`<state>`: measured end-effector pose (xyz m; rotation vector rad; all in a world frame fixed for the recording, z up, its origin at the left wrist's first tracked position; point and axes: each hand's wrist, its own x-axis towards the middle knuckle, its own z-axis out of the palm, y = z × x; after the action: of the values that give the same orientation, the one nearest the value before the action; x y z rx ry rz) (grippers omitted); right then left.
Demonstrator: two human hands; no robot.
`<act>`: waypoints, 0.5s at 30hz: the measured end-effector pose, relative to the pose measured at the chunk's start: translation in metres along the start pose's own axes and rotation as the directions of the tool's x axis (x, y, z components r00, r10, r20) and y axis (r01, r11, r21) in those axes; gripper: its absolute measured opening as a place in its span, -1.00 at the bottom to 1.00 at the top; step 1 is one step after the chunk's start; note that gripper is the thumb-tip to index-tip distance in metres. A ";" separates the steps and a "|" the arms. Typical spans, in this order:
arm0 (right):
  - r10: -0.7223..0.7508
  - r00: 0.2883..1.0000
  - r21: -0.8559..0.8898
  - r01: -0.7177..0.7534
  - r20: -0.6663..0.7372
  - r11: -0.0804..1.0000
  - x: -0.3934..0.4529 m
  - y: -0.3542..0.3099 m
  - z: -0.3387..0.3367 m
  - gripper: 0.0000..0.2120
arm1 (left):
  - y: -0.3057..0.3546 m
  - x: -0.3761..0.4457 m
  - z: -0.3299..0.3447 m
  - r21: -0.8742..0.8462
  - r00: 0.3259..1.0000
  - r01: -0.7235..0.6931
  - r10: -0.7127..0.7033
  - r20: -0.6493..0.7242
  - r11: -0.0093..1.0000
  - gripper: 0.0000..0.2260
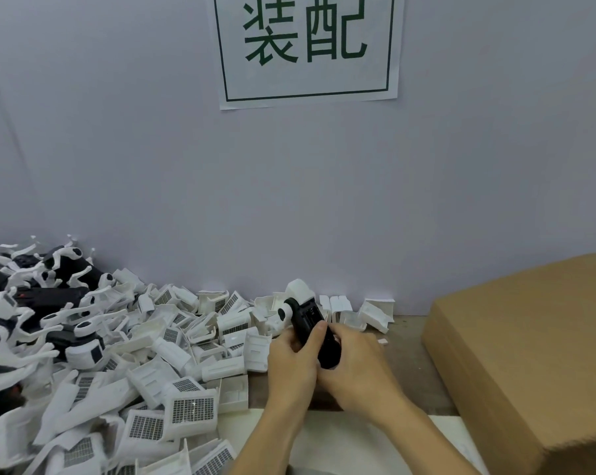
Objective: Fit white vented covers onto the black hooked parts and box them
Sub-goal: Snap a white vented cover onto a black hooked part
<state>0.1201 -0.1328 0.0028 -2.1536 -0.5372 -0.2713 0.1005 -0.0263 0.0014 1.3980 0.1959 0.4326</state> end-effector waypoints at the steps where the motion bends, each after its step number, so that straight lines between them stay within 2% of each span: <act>1: 0.011 1.000 -0.012 -0.011 0.018 1.000 -0.001 0.000 0.001 -0.68 | -0.001 0.000 0.000 0.010 1.000 0.004 -0.004 -0.007 1.000 -0.88; 4: 0.007 0.997 0.029 -0.010 0.073 1.000 -0.003 0.002 0.004 -0.67 | -0.003 0.000 0.000 0.011 1.000 -0.007 0.007 -0.025 1.000 -0.90; 6: -0.009 0.996 0.144 -0.004 0.088 0.990 -0.003 0.002 0.004 -0.68 | -0.002 0.001 -0.001 0.007 0.999 -0.039 0.040 -0.018 0.999 -0.90; 10: 0.111 0.994 0.384 -0.099 -0.009 0.918 -0.002 0.003 -0.002 -0.46 | -0.006 0.000 0.000 0.140 0.987 -0.157 0.153 0.038 0.978 -0.80; 13: 0.137 0.990 0.604 -0.088 -0.036 0.792 0.001 0.002 -0.004 -0.42 | -0.009 -0.004 0.001 0.321 0.948 -0.301 0.246 0.201 0.898 -0.69; 15: 0.222 0.970 0.679 -0.098 -0.098 0.728 0.004 0.001 -0.005 -0.48 | -0.009 -0.008 0.003 0.392 0.905 -0.395 0.278 0.322 0.831 -0.61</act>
<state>0.1237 -0.1361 0.0068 -1.4322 -0.2765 -0.1330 0.0960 -0.0329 -0.0083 1.9462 -0.1832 0.5175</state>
